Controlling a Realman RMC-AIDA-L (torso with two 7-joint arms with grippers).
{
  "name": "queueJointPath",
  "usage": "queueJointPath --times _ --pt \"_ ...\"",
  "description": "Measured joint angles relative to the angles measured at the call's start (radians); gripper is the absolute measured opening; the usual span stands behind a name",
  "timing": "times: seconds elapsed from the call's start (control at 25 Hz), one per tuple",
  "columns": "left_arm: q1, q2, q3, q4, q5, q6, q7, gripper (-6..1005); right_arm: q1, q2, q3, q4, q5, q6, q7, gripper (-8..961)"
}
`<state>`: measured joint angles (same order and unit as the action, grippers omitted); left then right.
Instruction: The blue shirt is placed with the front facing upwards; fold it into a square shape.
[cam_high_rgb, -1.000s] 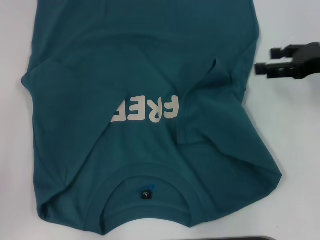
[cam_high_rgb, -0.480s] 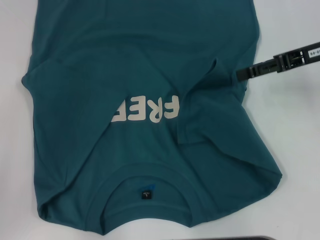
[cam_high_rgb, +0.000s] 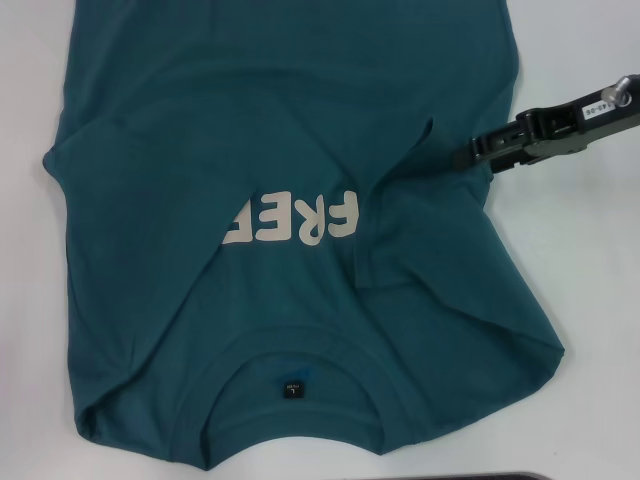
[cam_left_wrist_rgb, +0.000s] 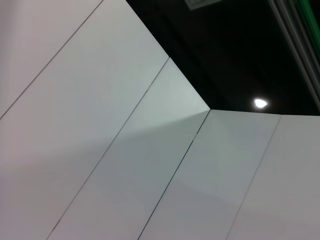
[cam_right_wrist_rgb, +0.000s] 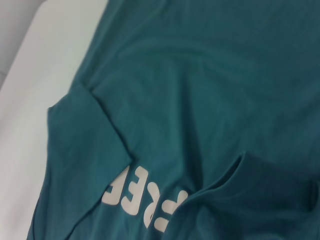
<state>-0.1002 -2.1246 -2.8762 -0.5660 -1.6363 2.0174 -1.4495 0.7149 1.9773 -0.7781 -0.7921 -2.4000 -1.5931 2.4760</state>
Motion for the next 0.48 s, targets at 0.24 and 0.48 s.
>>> queueJointPath --times 0.24,0.48 --pt "-0.002 0.000 0.000 0.002 -0.001 -0.002 0.000 934 0.024 0.000 -0.003 0.071 0.001 0.059 0.011 836" --pt "-0.004 0.000 0.000 0.003 -0.001 -0.002 0.000 934 0.057 0.004 -0.007 0.133 0.001 0.130 0.004 835"
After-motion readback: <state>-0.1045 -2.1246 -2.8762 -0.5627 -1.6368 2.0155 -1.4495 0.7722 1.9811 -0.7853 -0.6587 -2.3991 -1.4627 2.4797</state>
